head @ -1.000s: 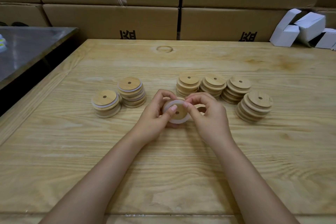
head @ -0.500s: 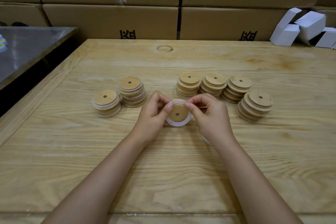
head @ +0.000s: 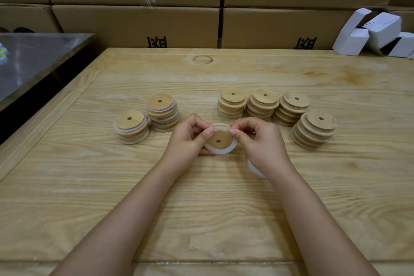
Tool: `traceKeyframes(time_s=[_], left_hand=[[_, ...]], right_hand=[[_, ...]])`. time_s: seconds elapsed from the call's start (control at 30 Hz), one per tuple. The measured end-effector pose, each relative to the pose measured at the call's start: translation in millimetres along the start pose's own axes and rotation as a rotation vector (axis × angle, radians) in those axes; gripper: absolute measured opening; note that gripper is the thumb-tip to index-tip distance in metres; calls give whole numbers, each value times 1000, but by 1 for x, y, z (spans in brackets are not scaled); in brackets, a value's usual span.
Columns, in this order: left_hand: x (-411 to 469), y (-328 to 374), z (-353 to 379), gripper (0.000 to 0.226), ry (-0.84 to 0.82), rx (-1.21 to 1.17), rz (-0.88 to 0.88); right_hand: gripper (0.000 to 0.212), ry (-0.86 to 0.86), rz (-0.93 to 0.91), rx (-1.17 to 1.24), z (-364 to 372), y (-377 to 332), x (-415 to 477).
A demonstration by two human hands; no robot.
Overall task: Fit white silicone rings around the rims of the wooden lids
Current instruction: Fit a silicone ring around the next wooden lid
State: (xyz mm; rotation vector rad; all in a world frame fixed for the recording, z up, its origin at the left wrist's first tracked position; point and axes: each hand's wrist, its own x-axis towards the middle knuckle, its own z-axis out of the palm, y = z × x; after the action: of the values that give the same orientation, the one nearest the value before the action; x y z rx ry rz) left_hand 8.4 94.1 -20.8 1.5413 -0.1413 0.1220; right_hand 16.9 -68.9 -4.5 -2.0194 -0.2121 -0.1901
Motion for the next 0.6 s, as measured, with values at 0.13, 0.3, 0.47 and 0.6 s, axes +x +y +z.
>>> traceKeyframes(time_s=[0.13,0.3,0.47,0.6], left_hand=[[3,2,-4,16,-36,12,-49],[7,2,-13,20,10,276,26],[6,1,-18,21,-24,180,6],[5,0,-13,21,3,90,-11]], right_hand=[[6,-55,41,10,-5,0,0],[10,-70,30,-7,-5,-2,-2],[14,-64,14,-80,-5,-3,-5],[9,-46,45,-96,-7,-3,-4]])
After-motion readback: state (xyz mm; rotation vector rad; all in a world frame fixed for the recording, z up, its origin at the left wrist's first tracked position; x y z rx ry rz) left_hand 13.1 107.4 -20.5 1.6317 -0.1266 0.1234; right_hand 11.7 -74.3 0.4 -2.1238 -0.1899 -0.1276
